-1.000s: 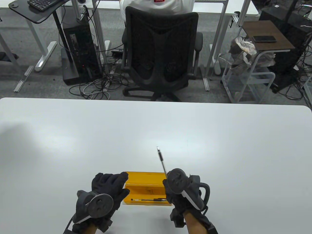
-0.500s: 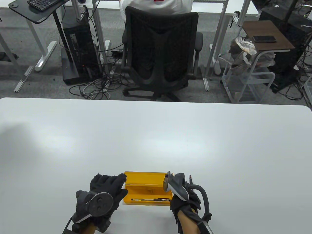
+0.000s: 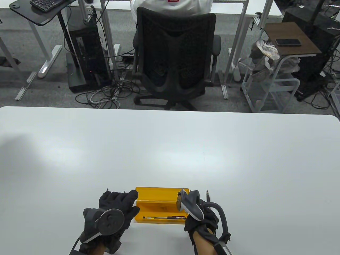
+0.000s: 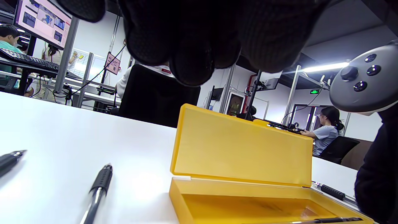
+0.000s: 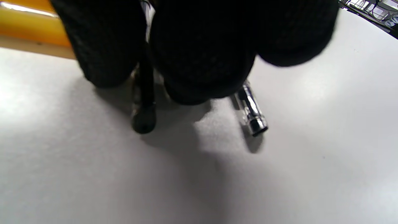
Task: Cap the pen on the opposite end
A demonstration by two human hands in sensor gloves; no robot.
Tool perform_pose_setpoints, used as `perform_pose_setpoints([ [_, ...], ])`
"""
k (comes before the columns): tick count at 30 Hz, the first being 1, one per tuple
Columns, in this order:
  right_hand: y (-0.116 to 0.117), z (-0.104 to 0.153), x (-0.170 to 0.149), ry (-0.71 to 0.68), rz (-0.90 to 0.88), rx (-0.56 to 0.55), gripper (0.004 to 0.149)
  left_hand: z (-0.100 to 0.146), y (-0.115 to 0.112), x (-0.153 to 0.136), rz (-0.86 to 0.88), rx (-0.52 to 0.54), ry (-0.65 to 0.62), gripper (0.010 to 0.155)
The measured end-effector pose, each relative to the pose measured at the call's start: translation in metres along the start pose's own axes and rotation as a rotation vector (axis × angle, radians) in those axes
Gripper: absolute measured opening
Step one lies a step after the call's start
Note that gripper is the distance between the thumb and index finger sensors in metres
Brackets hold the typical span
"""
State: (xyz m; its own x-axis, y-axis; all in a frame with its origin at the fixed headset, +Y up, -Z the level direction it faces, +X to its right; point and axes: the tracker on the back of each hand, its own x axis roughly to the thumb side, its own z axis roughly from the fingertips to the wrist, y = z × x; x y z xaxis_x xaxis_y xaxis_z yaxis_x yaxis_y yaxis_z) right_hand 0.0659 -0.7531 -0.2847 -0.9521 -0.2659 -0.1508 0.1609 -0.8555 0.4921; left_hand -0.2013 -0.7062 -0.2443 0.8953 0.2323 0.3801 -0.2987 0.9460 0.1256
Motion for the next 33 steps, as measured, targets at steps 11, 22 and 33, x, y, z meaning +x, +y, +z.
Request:
perform_pose_setpoints([
  [11, -0.022, 0.012, -0.009, 0.011, -0.074, -0.115, 0.064, 0.000, 0.000, -0.003, -0.009, -0.013, 0.027, 0.061],
  [22, -0.040, 0.026, -0.007, -0.107, -0.239, -0.178, 0.056, -0.012, -0.025, 0.008, -0.121, -0.147, 0.085, 0.065],
  [33, -0.041, 0.033, 0.007, -0.252, -0.244, -0.327, 0.046, -0.019, -0.059, 0.019, -0.384, -0.329, 0.037, 0.071],
])
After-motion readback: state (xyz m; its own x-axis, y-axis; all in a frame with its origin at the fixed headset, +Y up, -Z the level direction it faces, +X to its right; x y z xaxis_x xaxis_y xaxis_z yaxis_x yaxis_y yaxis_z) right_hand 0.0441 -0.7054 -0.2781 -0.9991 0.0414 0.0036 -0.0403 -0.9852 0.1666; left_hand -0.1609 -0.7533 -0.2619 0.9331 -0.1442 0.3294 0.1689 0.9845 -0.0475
